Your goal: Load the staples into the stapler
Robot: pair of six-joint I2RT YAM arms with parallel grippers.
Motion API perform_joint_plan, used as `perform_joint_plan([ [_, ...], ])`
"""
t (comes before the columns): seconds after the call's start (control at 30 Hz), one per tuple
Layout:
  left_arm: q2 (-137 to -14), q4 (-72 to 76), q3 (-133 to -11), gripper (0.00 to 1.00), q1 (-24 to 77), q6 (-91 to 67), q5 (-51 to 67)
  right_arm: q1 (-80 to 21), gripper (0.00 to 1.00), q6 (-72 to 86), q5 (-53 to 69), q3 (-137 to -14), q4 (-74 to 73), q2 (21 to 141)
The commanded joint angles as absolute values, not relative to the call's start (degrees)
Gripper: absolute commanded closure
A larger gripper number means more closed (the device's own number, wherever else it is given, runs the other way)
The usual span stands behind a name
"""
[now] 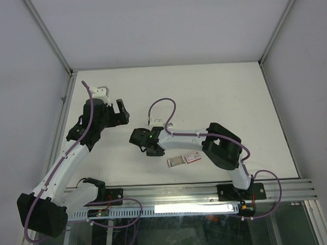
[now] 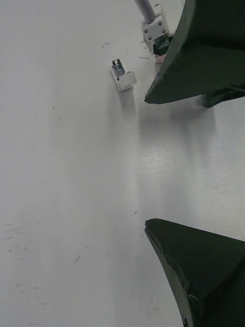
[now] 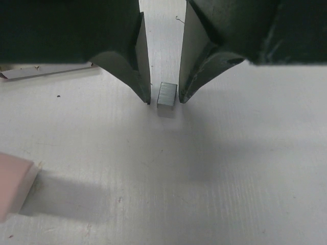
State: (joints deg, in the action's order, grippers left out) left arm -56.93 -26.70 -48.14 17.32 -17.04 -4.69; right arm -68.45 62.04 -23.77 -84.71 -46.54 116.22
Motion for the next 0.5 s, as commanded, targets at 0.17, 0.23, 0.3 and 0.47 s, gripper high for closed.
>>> perform_joint_plan([
  [0.17, -56.0, -25.6, -48.8, 0.01, 17.8, -16.0, -5.7, -67.3, 0.72, 63.0, -27.0, -86.9, -45.8, 116.2],
  [0.23, -56.1, -25.6, -48.7, 0.01, 17.8, -15.9, -5.6, -67.3, 0.73, 62.8, -26.9, -87.1, -45.8, 116.4],
  [0.3, -56.1, -25.6, -48.8, 0.01, 17.8, -15.9, -5.6, -67.2, 0.75, 62.7, -26.8, -87.2, -45.8, 116.6],
  [0.47, -56.2, -25.6, -48.7, 0.01, 17.8, -15.9, -5.6, -67.3, 0.78, 62.6, -26.5, -87.2, -45.8, 116.8],
])
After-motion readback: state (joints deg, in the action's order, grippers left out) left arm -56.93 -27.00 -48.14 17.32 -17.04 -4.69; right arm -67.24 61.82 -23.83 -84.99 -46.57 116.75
